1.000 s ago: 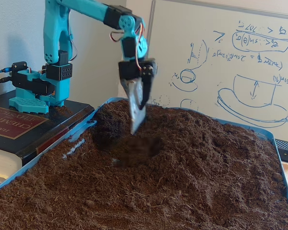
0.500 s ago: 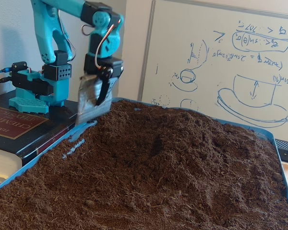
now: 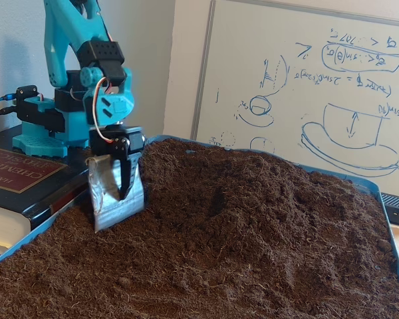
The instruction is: Build a berm.
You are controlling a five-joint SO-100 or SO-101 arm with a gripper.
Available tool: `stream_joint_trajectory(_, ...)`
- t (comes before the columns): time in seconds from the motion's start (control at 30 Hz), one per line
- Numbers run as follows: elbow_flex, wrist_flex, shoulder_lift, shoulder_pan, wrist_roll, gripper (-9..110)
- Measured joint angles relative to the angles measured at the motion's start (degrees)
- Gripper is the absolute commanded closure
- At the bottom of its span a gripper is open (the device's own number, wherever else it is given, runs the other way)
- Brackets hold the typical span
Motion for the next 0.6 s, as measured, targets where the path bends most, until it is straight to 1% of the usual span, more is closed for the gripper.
stream_joint_trajectory(0.2, 0.5, -2.6, -3.7, 0.8, -13.9, 101)
stream_joint_trajectory(0.27, -0.7, -3.1, -6.1, 0.9, -16.7, 101)
stream_joint_trajectory(0.5, -11.6, -2.2, -16.2, 0.7, -18.5, 101)
stream_joint_trajectory(0.6, -16.3, -2.0, -20.0, 0.5, -14.7, 101)
